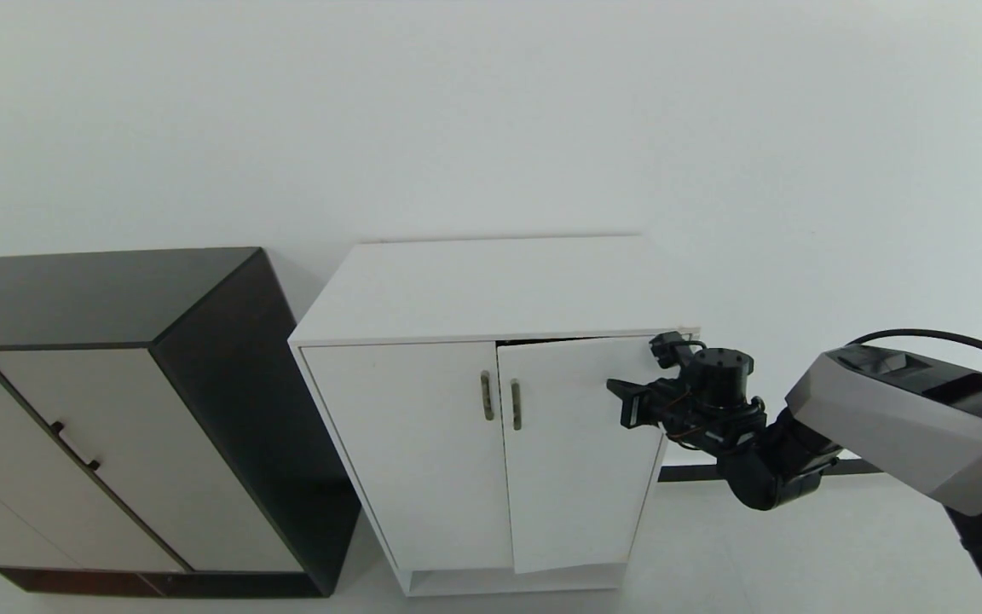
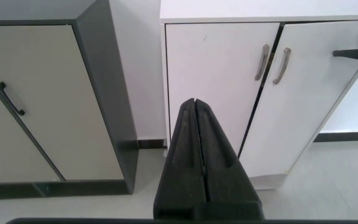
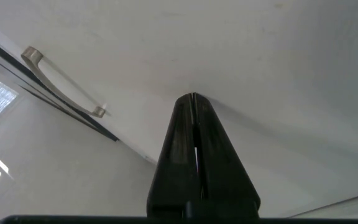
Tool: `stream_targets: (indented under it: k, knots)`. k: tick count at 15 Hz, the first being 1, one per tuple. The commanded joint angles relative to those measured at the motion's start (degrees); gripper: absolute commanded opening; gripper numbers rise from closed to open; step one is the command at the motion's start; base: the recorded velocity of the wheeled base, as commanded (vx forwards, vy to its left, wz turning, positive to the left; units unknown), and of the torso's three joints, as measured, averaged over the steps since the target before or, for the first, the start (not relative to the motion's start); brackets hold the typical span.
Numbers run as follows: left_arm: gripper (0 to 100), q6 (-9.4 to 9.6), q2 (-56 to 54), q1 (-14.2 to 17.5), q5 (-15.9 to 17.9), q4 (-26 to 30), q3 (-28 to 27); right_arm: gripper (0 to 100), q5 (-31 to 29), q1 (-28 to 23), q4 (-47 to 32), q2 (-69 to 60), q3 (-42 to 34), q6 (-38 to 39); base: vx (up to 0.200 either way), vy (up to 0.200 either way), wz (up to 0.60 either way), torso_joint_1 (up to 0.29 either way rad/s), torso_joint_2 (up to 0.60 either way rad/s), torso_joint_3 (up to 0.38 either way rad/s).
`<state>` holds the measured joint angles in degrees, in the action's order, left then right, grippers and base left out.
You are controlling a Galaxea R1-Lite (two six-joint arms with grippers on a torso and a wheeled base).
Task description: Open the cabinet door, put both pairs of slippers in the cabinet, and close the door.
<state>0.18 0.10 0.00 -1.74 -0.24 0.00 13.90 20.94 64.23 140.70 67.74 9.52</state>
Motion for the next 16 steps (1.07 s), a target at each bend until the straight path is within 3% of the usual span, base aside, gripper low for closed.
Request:
stream_targets:
  k: [1,10,14,16]
  knots:
    - [0,-0.01,-0.01,0.00,-0.01,-0.02,0.00,0,-0.19,-0.20,0.02,0.36,0.46,0.06,0.000,0.000,0.00,0.000,0.00,0.000]
    - [0,-0.01,0.08,0.00,-0.01,-0.02,0.00,0,-1.15,-0.29,0.46,0.10,-0.16,0.06,0.000,0.000,0.00,0.000,0.00,0.000]
    - [0,0.08,-0.01,0.00,-0.01,-0.02,0.00,0,-1.33,1.38,6.96,-11.50,-16.50,-0.03,0.000,0.000,0.00,0.000,0.00,0.000]
    - [0,0.17,0.08,0.00,0.07,-0.02,0.00,0,-4.93,0.77,9.42,-17.48,-24.59,-0.12,0.000,0.000,0.00,0.000,0.00,0.000]
